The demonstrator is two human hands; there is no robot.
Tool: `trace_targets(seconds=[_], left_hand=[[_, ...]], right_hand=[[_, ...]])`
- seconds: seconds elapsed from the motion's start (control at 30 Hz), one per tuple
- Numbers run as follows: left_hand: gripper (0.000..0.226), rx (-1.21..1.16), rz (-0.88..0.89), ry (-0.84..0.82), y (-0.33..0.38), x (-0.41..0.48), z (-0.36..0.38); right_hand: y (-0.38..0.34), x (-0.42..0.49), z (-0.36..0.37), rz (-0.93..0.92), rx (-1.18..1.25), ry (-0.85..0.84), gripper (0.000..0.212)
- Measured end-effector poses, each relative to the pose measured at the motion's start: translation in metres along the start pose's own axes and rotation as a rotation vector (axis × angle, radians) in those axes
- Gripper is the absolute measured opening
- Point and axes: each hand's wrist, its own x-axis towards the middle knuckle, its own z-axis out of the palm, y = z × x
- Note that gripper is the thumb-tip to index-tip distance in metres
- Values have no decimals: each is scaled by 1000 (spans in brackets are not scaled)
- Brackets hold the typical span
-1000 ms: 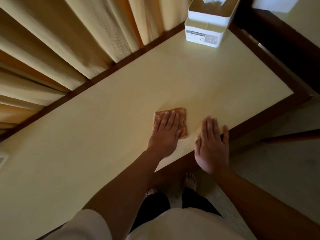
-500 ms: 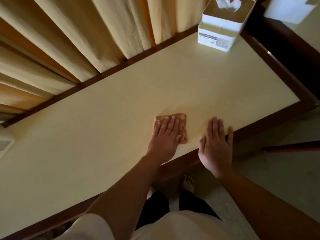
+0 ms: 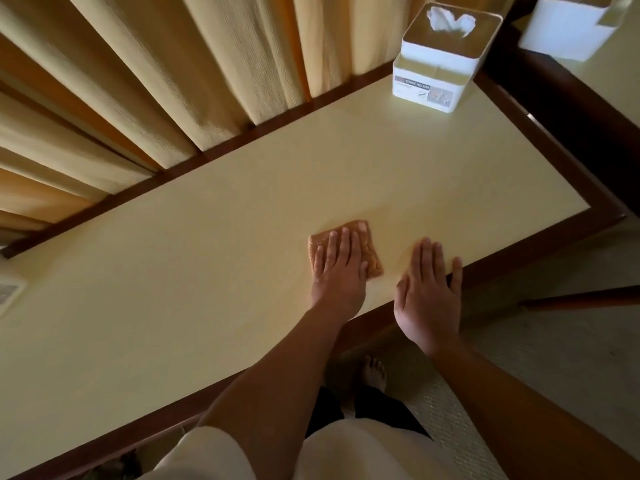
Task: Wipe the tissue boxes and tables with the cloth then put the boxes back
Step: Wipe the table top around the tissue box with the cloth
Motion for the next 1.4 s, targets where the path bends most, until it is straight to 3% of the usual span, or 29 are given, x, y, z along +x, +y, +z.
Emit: trace_targets(seconds=[0.27, 0.5, 0.73, 1.0, 1.17, 1.33, 1.4], left_hand=[[56, -10, 325, 116, -45, -3, 8], [46, -495, 83, 147, -10, 28, -19], [43, -669, -28, 175, 24, 95, -33], [55, -481, -53, 237, 51, 204, -40], [48, -406, -167, 278, 69, 277, -65], [58, -340, 130, 233, 111, 256, -42], [55, -347, 140, 217, 124, 240, -35]], right_hand=[[1, 1, 3, 4, 24, 14, 70], [-1, 6, -2, 8, 23, -18, 70], [-4, 70, -13, 34, 34, 5, 68], [71, 159, -24, -65, -2, -20, 66], [107, 174, -21, -208, -13, -30, 75], [103, 172, -23, -72, 79, 58, 68], [106, 169, -28, 18, 79, 68, 66]])
